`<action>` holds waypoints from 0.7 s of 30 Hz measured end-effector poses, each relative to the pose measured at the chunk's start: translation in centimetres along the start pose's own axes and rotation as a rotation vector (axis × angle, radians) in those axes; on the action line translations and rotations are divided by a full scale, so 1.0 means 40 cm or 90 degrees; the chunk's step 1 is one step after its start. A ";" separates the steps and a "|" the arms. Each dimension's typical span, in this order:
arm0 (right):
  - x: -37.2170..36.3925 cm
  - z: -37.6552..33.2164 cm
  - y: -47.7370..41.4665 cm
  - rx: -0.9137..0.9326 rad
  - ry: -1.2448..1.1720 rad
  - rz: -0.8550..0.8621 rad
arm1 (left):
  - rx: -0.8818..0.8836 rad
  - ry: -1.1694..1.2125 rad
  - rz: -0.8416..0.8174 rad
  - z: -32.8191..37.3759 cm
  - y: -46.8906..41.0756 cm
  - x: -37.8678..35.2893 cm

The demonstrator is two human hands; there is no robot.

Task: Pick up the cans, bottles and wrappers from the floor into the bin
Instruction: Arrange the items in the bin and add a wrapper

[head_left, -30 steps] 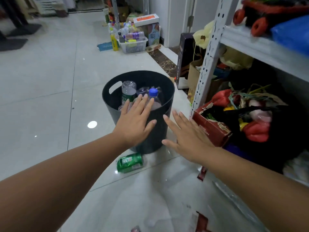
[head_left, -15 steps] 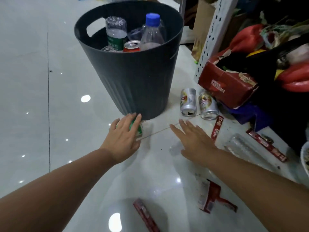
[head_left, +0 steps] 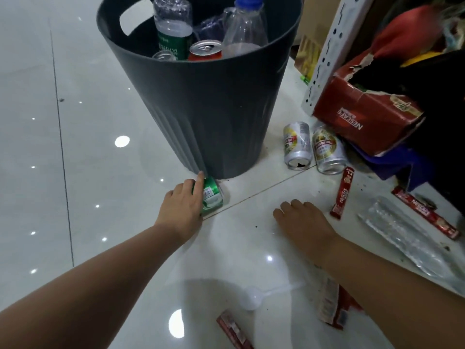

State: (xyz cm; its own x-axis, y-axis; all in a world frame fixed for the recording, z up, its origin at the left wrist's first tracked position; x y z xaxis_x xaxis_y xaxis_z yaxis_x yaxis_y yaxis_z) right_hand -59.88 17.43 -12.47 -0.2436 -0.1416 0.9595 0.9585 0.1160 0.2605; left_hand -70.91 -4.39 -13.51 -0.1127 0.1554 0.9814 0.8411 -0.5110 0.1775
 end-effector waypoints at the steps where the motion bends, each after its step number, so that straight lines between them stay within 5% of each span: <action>1: 0.017 0.003 -0.003 0.009 0.019 0.027 | -0.003 0.007 0.003 0.001 -0.002 0.008; 6: 0.120 0.032 0.002 0.036 0.019 0.138 | -0.045 0.037 0.013 0.027 0.012 0.071; 13: 0.315 0.107 0.019 -0.095 -0.170 0.215 | -0.070 0.114 0.069 0.071 0.072 0.236; 21: 0.560 0.155 0.086 -0.004 -0.223 0.319 | -0.088 0.186 0.171 0.129 0.118 0.452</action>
State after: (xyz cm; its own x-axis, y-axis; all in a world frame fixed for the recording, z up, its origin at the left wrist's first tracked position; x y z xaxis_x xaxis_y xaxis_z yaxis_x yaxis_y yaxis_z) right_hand -62.96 20.77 10.58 0.2035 0.2596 0.9440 0.9699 0.0785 -0.2307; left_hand -66.24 0.39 4.69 -0.0610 -0.2355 0.9700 0.7848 -0.6118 -0.0991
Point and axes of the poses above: each hand's wrist, its own y-axis away from the middle knuckle, its own x-axis out of the back of the hand, z = x × y, the point moved 2 cm from there along -y, towards the middle knuckle, and after that the axes turned 8 degrees about -y, right-handed, at the moved point
